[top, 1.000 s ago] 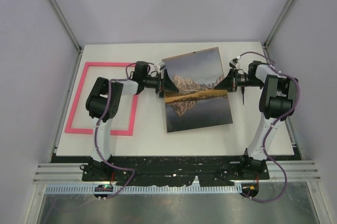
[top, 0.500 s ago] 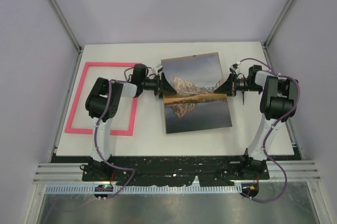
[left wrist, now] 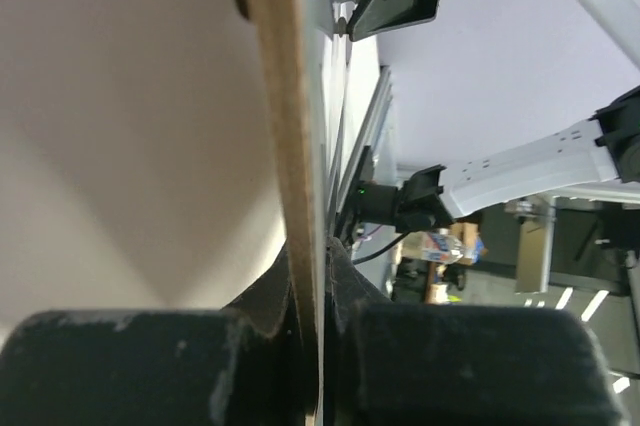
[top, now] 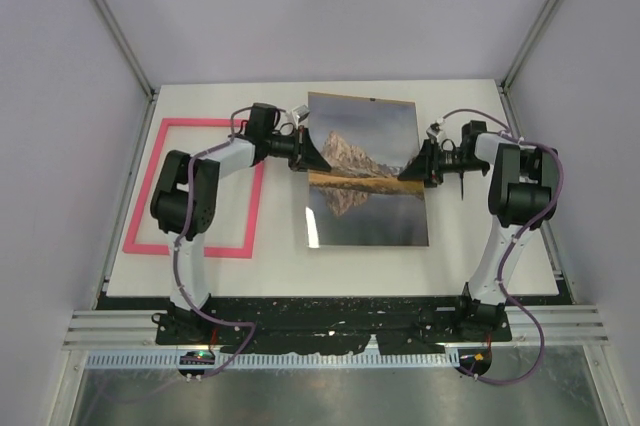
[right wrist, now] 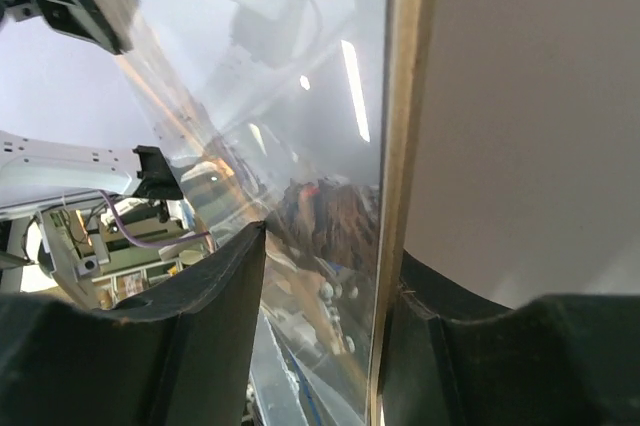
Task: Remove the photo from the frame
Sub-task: Remove the photo frame item from the photo frame.
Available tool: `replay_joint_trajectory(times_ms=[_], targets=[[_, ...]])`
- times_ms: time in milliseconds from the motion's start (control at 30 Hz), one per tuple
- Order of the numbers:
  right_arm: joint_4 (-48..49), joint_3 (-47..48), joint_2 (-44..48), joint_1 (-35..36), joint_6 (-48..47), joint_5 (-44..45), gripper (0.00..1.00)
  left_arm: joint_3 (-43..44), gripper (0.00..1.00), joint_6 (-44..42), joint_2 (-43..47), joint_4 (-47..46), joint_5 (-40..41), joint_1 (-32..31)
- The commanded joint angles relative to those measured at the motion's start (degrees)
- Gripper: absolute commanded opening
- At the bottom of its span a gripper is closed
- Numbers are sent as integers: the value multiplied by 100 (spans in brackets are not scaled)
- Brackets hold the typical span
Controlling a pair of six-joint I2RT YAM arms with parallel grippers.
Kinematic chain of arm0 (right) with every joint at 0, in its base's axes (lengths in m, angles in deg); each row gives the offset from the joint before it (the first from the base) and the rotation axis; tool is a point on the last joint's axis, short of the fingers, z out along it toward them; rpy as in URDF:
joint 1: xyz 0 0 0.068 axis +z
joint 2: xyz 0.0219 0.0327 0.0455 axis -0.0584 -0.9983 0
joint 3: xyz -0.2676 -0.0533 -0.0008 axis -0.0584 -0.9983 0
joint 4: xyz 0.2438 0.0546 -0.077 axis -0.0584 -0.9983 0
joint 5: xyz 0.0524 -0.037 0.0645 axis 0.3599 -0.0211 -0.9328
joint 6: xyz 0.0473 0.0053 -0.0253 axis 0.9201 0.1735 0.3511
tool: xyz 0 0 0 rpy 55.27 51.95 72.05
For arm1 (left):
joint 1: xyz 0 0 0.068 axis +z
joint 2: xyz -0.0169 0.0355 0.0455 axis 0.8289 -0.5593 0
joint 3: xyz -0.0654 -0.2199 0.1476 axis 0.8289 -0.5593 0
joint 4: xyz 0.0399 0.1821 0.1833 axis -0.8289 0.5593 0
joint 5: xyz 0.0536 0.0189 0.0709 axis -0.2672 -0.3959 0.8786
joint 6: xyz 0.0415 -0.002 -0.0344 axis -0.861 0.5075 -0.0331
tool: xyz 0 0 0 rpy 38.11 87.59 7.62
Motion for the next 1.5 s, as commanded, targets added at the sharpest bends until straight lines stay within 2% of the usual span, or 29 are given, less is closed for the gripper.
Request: replay_joint_trajectory(times_ms=[0, 133, 267, 600, 1000, 1233, 1467], targets=[[-147, 304, -54, 150, -158, 178, 49, 590, 3, -1882, 518, 2724, 427, -24], [-252, 409, -239, 343, -176, 328, 51, 811, 5, -2455, 658, 3728, 832, 54], [-463, 524, -380, 449, -272, 162, 54, 705, 7, -2526, 861, 3888, 929, 195], [-578, 489, -380, 476, -396, 135, 59, 565, 9, -2473, 1125, 3871, 824, 406], [-534, 462, -494, 643, -378, 240, 59, 389, 18, -2324, 1134, 3677, 701, 424], [-367, 392, -477, 678, -202, 767, 59, 354, 23, -2315, 1213, 3659, 709, 450], [-358, 375, -459, 827, -202, 803, 59, 310, 28, -2289, 1222, 3633, 700, 459]])
